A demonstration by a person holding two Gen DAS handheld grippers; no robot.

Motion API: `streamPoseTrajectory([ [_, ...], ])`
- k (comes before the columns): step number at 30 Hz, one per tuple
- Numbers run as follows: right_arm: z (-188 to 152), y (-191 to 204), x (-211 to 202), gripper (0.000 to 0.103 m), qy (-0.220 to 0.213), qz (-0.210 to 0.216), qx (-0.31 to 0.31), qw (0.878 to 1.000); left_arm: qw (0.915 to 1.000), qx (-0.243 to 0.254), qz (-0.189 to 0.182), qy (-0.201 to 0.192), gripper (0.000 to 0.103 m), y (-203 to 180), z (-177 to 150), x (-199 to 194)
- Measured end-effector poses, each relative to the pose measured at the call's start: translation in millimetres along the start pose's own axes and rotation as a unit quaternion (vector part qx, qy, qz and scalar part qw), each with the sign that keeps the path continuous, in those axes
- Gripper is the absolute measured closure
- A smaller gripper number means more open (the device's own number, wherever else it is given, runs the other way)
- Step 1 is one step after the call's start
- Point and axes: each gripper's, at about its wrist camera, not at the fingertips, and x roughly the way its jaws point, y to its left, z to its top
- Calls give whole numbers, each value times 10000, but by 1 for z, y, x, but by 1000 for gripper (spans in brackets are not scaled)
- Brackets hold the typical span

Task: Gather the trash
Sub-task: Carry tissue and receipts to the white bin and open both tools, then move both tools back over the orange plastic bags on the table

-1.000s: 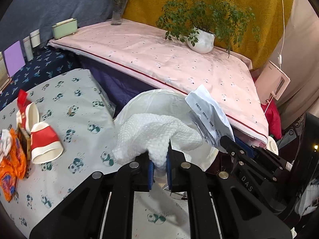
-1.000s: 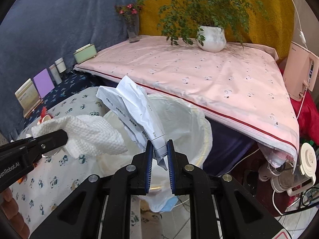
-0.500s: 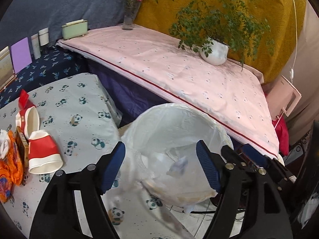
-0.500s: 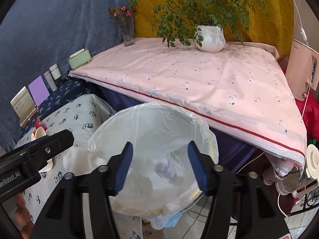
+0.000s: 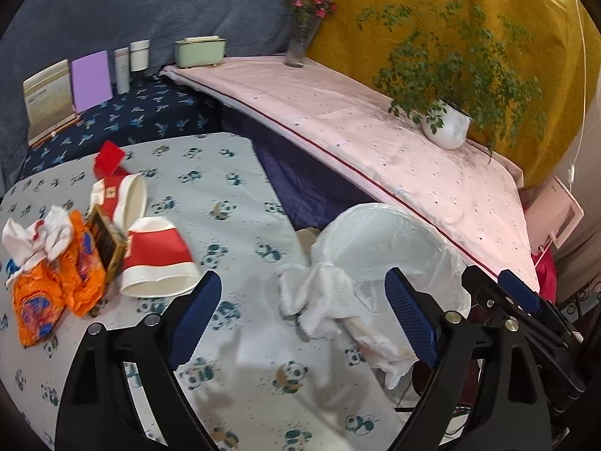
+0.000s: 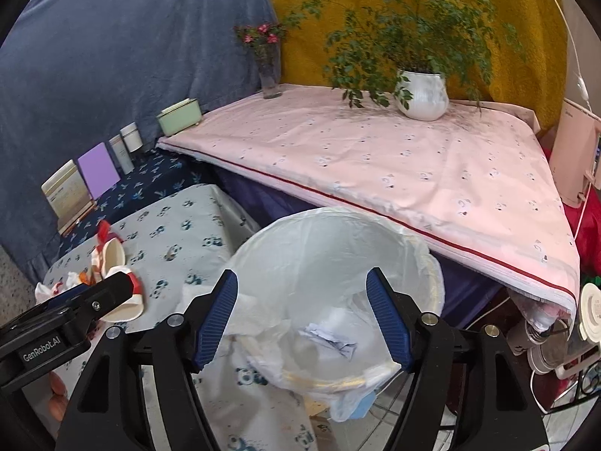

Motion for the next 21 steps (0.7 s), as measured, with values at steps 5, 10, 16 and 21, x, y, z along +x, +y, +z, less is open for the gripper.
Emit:
streamPoseTrajectory([
  [5,-5,32,-10,31,-14,213,-220,9995,9991,-287,277,-153,14,36,-8,-23],
  [10,-14,72,-15,30,46,453,-530,9976,9960,-667,570,-162,14,77,-19,-40],
  [16,-26,118,-16,30,163,758,-852,9933,9880,-1114,1044,-225,14,134,-36,-63],
  [21,-35,153,-14,30,276,987,-1081,9888,9808,-1300,1428,-280,14,172,-49,-78],
])
